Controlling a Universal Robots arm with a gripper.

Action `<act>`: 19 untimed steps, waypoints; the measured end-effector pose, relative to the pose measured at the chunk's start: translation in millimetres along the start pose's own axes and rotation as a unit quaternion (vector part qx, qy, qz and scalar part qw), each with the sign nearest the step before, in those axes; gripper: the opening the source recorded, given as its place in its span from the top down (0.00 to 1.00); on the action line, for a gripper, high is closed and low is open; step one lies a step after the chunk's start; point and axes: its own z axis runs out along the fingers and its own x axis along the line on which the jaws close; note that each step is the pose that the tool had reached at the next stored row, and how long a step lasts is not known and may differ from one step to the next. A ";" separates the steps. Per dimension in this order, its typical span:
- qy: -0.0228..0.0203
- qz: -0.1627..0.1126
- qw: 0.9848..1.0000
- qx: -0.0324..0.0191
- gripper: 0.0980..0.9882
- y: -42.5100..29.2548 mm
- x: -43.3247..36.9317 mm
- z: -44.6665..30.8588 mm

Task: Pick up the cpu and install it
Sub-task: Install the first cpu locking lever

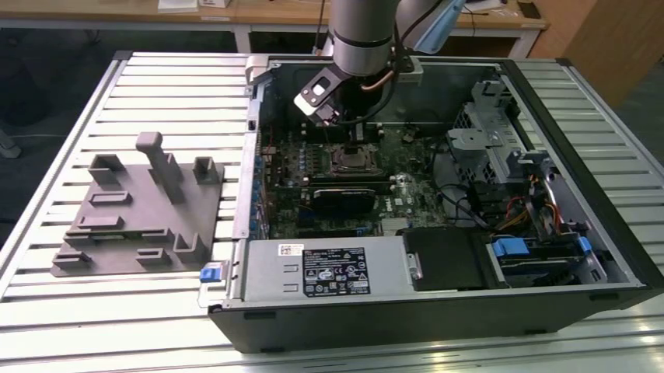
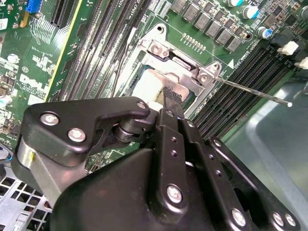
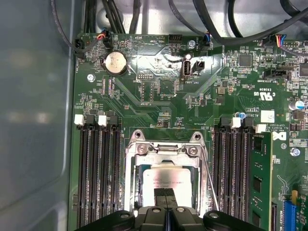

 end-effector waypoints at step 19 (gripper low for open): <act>0.000 0.000 1.000 0.000 0.99 0.1 0.0 -4.2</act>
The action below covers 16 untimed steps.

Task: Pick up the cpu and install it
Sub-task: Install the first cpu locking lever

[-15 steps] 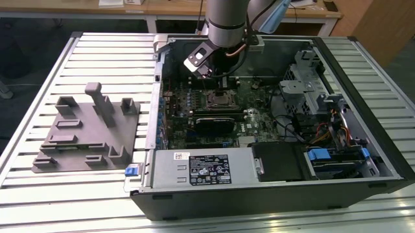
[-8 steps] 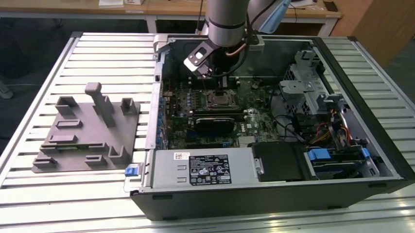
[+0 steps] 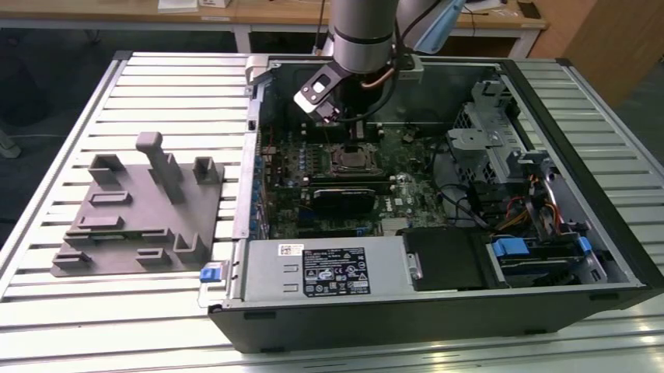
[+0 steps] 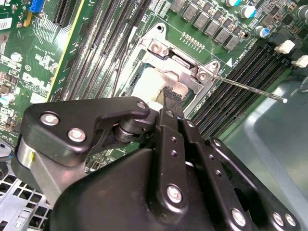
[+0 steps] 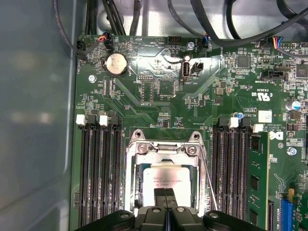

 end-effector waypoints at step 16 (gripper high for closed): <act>0.000 0.000 1.000 0.000 0.99 0.5 0.2 -19.4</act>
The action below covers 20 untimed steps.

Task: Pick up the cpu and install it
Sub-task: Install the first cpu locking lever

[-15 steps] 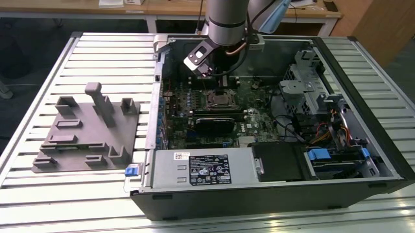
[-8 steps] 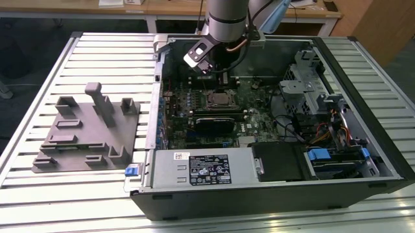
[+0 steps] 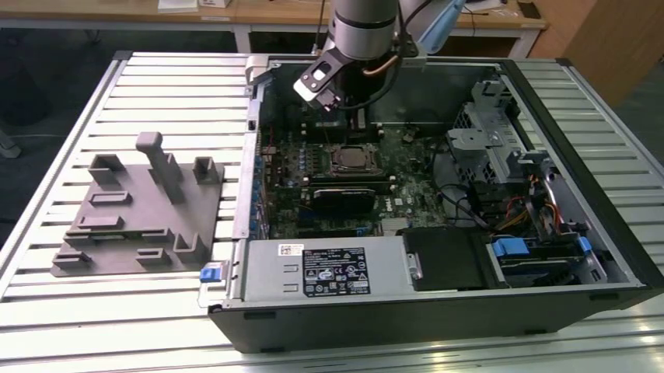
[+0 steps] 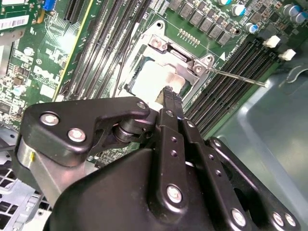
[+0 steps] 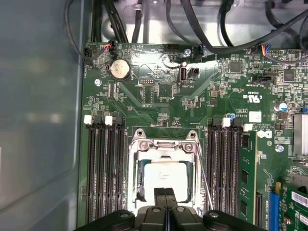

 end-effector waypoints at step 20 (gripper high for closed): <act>0.000 0.000 1.000 0.000 0.99 0.4 0.2 -15.7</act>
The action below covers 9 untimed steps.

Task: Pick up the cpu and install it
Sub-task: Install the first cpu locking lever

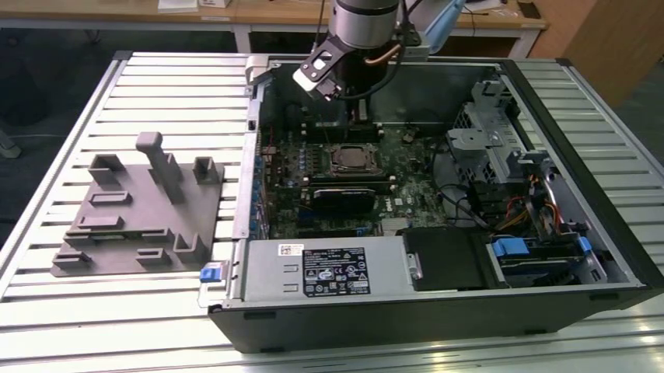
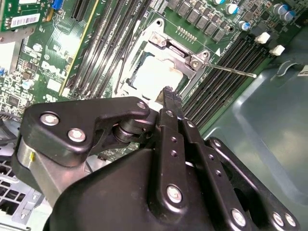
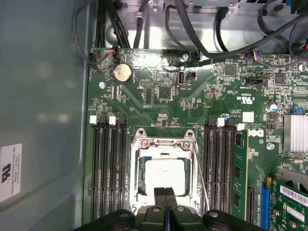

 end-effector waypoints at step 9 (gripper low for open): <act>0.000 0.000 1.000 0.000 0.99 0.4 0.2 -13.5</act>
